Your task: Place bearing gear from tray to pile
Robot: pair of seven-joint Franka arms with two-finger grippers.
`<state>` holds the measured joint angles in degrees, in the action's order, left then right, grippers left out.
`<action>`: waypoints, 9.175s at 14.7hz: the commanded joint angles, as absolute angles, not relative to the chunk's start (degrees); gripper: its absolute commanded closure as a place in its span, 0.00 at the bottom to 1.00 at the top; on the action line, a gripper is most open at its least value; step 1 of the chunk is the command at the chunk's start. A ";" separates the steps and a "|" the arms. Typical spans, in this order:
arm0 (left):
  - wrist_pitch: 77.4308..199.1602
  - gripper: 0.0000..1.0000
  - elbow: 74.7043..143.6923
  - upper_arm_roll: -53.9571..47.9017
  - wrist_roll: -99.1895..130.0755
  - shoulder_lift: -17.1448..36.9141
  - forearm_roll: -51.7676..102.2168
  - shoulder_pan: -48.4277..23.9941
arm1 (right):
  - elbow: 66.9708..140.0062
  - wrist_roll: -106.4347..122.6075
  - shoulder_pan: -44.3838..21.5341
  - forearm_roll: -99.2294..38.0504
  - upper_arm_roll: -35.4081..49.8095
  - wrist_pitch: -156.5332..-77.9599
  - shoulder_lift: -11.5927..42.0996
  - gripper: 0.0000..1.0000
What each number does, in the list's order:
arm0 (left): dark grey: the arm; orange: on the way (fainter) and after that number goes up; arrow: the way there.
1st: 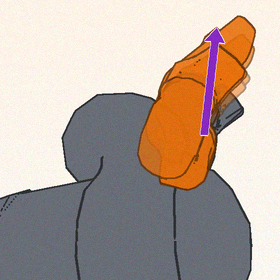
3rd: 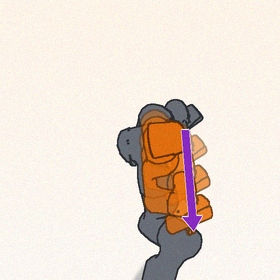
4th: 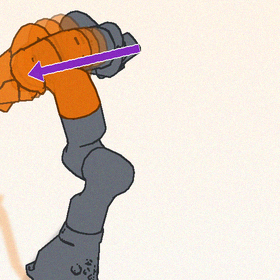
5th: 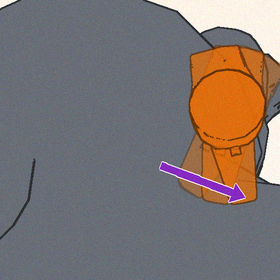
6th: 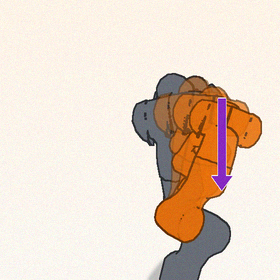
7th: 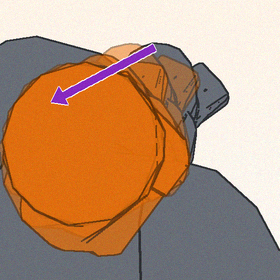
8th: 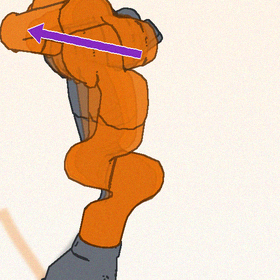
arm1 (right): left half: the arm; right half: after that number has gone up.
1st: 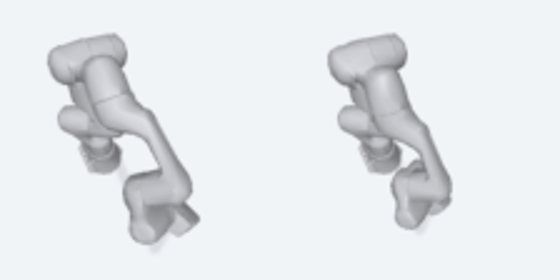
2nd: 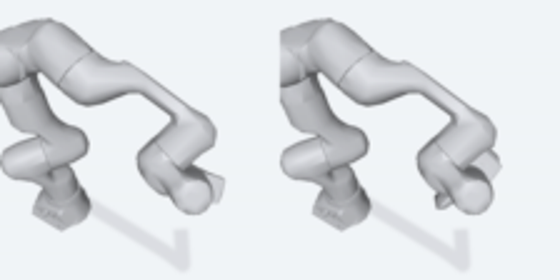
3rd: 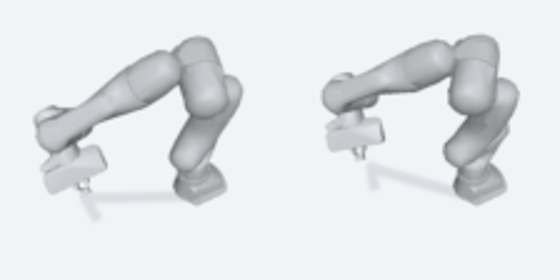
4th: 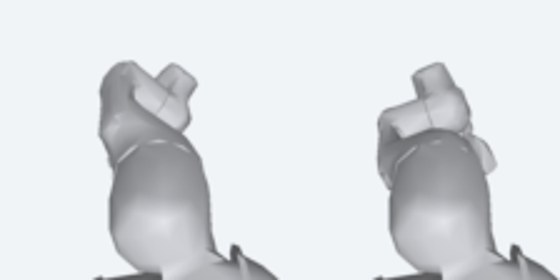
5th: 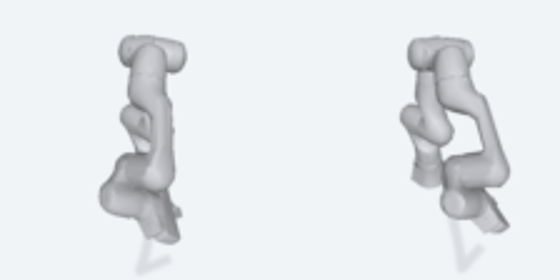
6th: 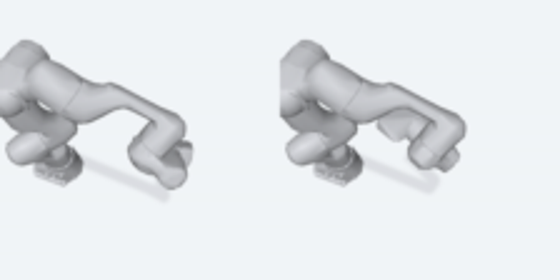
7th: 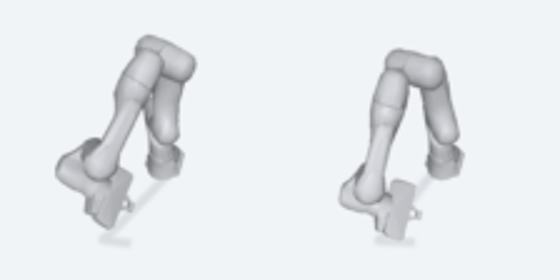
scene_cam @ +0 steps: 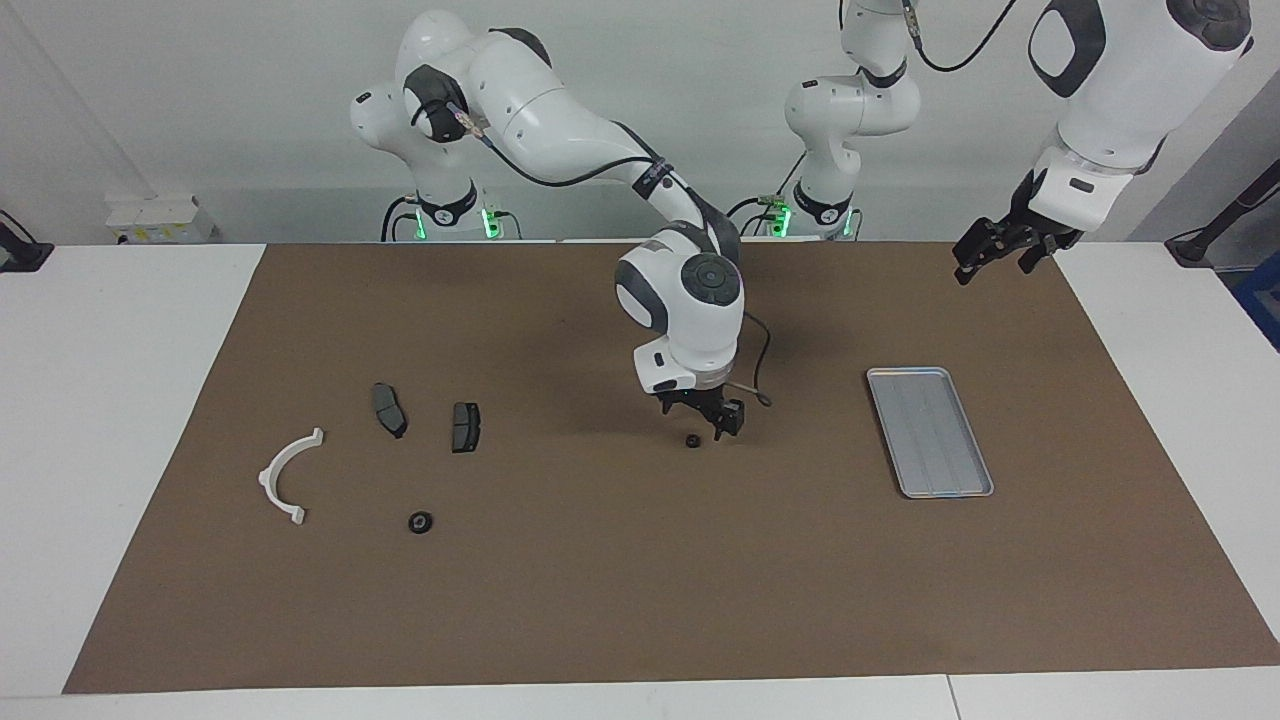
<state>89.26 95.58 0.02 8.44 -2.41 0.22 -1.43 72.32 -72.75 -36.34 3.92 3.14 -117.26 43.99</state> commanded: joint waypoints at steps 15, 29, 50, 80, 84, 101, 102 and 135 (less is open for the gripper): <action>90.35 0.00 97.65 0.53 8.00 -4.22 0.88 -2.02 | 74.36 -74.00 -35.77 5.98 3.16 -122.87 45.62 0.55; 90.35 0.00 97.65 0.53 8.00 -4.22 0.88 -2.02 | 70.40 -61.82 -30.51 5.54 3.60 -108.22 40.97 1.00; 90.26 0.00 97.65 0.53 8.00 -4.22 0.88 -2.02 | 88.94 4.13 3.34 5.10 3.34 -118.64 27.33 1.00; 90.35 0.00 97.65 0.53 8.00 -4.22 0.88 -2.02 | 89.83 3.69 2.81 5.18 3.69 -115.16 21.73 0.00; 90.35 0.00 97.65 0.53 8.00 -4.22 0.88 -2.02 | 89.47 3.78 2.11 5.01 4.22 -106.89 13.55 0.00; 90.26 0.00 97.65 0.53 8.00 -4.22 0.88 -2.02 | 87.98 3.87 2.90 -1.57 2.73 -88.60 0.70 0.00; 90.35 0.00 97.65 0.44 8.00 -4.22 0.88 -2.02 | 87.98 3.87 2.55 -2.37 2.12 -88.16 0.27 0.00; 90.35 0.00 97.65 0.53 8.00 -4.22 0.88 -2.02 | 88.77 4.66 -1.58 -0.70 -2.11 -87.54 -2.02 0.00</action>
<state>89.26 95.58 0.01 8.44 -2.42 0.24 -1.44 87.74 3.65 -2.58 -0.60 -2.82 -87.92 -1.05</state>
